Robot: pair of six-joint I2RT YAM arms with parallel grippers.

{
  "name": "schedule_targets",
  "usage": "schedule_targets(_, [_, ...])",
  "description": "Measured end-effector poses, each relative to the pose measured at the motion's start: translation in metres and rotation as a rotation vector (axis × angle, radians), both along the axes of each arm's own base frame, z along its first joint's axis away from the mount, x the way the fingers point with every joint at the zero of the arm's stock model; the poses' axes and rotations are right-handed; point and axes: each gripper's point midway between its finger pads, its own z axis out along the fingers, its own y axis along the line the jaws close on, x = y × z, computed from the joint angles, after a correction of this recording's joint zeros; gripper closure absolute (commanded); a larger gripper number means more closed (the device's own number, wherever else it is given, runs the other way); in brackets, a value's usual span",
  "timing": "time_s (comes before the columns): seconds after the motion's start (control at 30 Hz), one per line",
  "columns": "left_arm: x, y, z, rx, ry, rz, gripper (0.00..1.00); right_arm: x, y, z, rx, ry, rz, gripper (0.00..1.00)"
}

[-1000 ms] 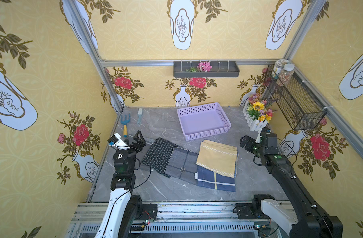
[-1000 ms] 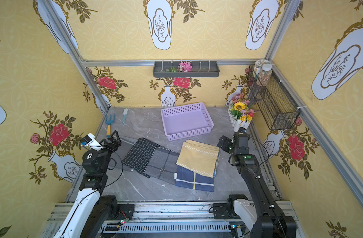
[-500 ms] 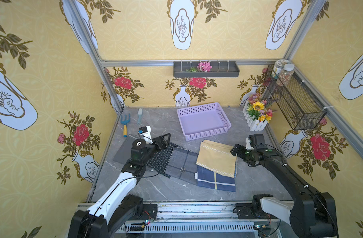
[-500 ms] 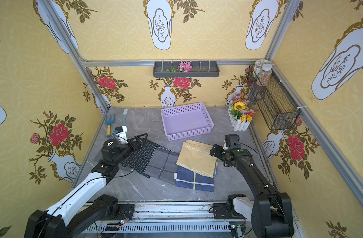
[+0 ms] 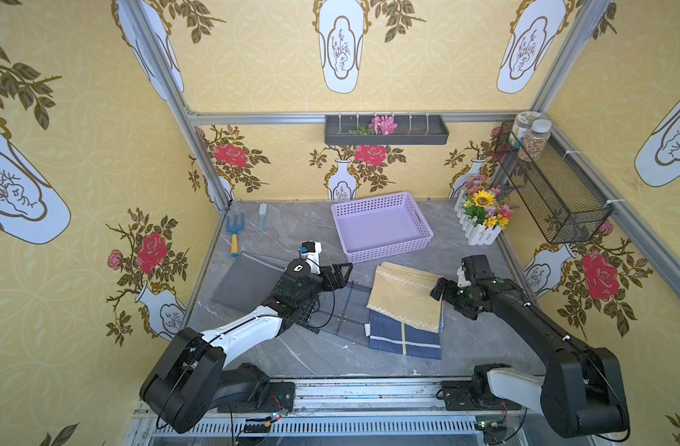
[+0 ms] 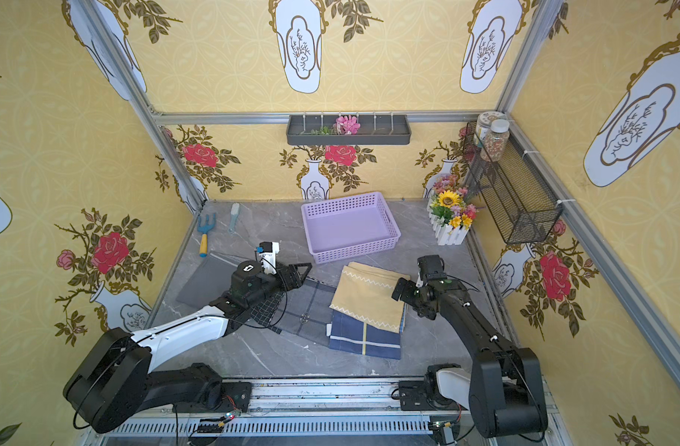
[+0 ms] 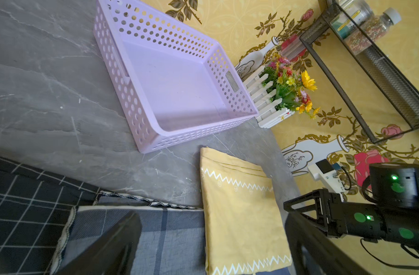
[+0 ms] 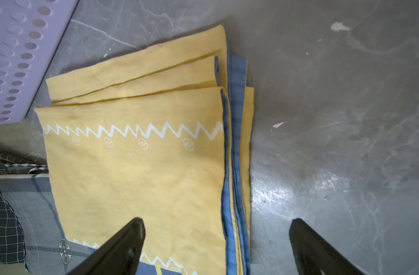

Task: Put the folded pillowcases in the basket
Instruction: Pick up the pillowcase from the pillowcase.

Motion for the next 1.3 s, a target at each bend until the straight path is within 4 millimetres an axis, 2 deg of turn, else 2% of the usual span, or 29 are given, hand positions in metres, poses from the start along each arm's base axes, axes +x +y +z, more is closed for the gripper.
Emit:
schedule_targets(0.23, [-0.001,-0.004,0.008,0.004,-0.052,-0.023,0.00,-0.007,0.009,-0.018,0.005,0.058,0.020,0.18])
schedule_targets(0.5, [-0.001,-0.005,0.002,0.021,-0.048,-0.030,0.00,-0.006,0.014,-0.037,0.001,0.097,0.034,0.33])
schedule_targets(0.73, [-0.002,-0.007,-0.001,0.025,-0.041,-0.046,0.00,-0.002,0.014,-0.038,-0.003,0.080,0.030,0.49])
schedule_targets(0.93, [-0.003,-0.011,0.000,0.027,-0.044,-0.057,0.00,-0.002,0.013,-0.040,-0.006,0.081,0.030,0.67])
schedule_targets(1.13, [-0.004,-0.026,0.005,0.033,-0.056,-0.100,0.00,-0.001,0.013,-0.037,-0.004,0.068,0.030,0.81])
schedule_targets(1.27, [-0.008,-0.044,0.007,0.044,-0.052,-0.141,0.01,-0.002,0.014,-0.035,-0.001,0.054,0.032,0.91])
schedule_targets(1.3, [-0.015,-0.045,0.046,-0.007,-0.131,-0.147,0.02,-0.002,0.013,-0.034,-0.001,0.051,0.032,0.92])
